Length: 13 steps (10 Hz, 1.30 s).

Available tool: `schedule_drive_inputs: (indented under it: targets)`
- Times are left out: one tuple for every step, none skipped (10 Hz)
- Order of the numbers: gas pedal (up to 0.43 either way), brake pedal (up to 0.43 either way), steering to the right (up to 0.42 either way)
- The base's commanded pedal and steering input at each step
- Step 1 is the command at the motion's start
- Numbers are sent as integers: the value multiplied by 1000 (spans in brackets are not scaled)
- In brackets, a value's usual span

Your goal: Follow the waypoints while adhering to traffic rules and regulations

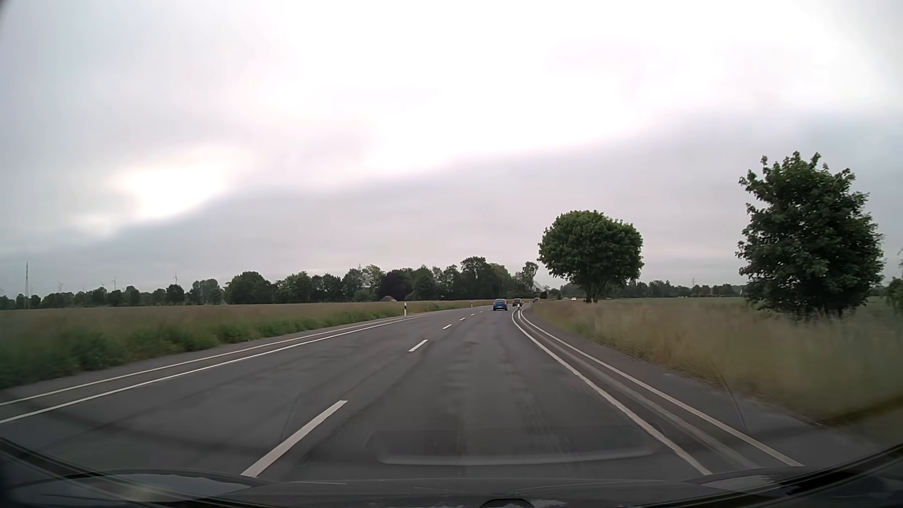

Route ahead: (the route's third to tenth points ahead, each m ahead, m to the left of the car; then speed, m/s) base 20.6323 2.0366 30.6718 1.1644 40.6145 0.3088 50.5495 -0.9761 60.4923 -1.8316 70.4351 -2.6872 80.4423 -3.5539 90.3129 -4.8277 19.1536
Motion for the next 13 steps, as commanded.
schedule_drive_inputs:
  targets:
    - [228,0,5]
    - [228,0,6]
    - [228,0,6]
    - [228,0,8]
    - [228,0,9]
    - [228,0,10]
    - [228,0,10]
    - [228,0,10]
    - [240,0,10]
    - [248,0,10]
    - [268,0,10]
    - [268,0,10]
    - [268,0,10]
